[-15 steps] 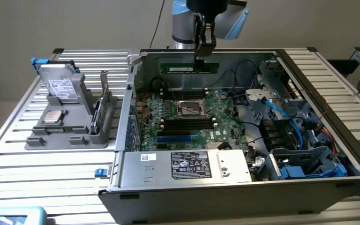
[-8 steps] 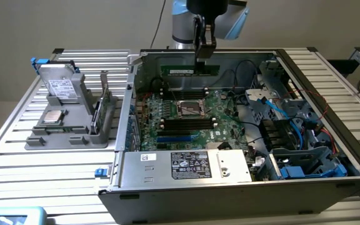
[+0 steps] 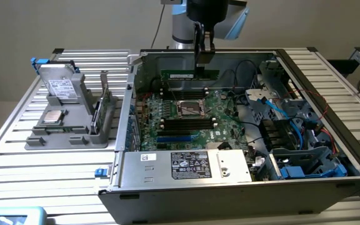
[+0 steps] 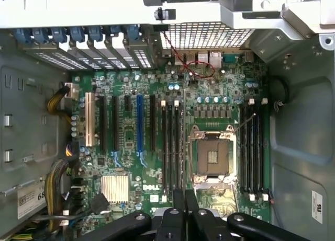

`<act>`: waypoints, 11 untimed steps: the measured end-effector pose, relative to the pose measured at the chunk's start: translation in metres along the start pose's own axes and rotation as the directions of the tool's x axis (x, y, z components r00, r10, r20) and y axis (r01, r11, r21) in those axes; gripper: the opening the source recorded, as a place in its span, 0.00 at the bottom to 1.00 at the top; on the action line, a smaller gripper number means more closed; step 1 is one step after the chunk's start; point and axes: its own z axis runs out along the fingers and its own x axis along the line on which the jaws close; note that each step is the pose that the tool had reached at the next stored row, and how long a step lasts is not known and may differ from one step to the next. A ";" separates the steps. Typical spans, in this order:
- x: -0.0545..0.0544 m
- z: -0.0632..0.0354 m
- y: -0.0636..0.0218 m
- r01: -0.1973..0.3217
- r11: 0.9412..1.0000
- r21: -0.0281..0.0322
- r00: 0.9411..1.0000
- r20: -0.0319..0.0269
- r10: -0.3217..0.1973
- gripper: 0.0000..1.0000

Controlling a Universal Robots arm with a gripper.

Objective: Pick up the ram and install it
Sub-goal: 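Insert the ram into the slot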

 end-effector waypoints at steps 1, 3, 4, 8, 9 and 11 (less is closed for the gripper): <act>0.000 0.0017 -0.0002 -0.002 1.000 0.000 1.000 0.000 0.002 0.12; 0.000 0.0045 -0.0006 -0.005 1.000 0.001 1.000 0.000 0.005 0.12; 0.000 0.0059 -0.0011 -0.005 1.000 0.001 1.000 0.000 0.005 0.12; -0.001 0.0130 -0.0035 -0.006 1.000 0.001 1.000 0.000 0.006 0.12; -0.001 0.0148 -0.0035 -0.006 1.000 0.001 1.000 0.000 0.006 0.12; -0.001 0.0185 -0.0036 -0.006 1.000 0.001 1.000 0.000 0.006 0.12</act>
